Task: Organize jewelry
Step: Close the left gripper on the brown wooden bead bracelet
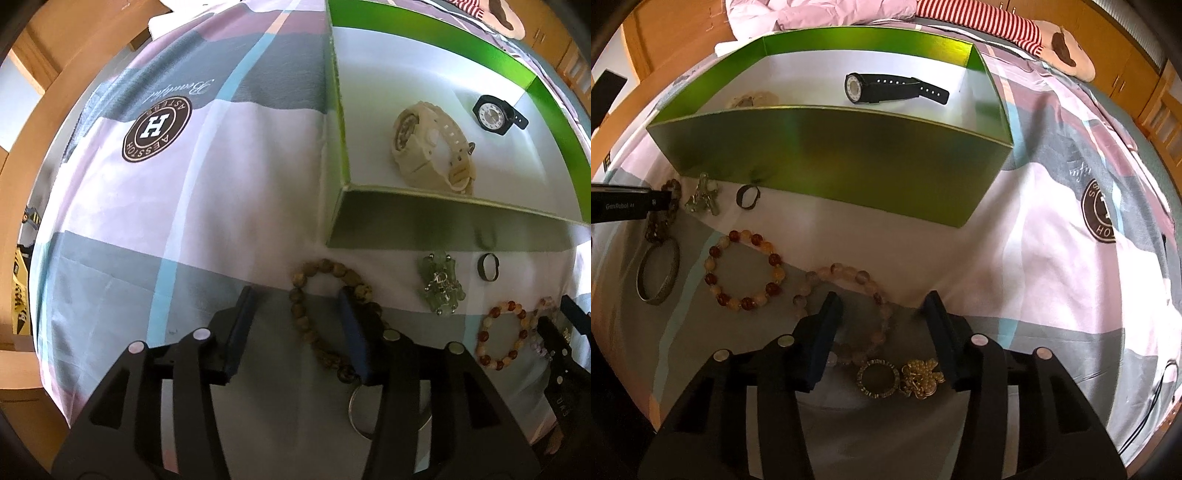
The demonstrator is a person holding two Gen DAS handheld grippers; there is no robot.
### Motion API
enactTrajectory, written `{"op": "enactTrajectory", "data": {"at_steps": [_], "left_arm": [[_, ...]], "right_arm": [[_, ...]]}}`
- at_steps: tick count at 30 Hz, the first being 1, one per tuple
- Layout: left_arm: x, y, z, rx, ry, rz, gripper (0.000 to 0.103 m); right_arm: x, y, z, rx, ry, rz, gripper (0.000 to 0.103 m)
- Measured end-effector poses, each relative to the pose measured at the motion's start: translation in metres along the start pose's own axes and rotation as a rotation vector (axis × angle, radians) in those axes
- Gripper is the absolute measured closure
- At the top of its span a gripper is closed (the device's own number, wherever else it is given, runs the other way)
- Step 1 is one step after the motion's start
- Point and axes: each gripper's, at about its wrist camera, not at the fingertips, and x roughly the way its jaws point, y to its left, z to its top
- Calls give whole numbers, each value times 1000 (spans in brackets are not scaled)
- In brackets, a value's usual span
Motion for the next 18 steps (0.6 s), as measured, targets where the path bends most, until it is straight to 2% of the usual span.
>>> {"op": "enactTrajectory", "data": {"at_steps": [1,3,7,10,12,15,18], "left_arm": [[0,0,0,3,-5,14,47],[1,2,-2,-12,-13,54,32],[4,10,-2,-64,-4,24,32],[2,9,-3,-42,-16,16,43],[-2,1,-8,-21,-25,15,58],[-5,-13,-12,35,-34,30,70],[-6,-20,-15,72,-40,49,71]], "right_arm": [[1,0,0,0,-2,1,53],[1,-2,-1,2,-2,9,52],[1,-2,-2,-9,-8,8,52],[2,-4,-2,1,-5,19,51],[3,-6,-2,12,-3,31,50],[4,-8,-1,15,-8,29,44],[7,-9,1,26,-11,25,41]]}}
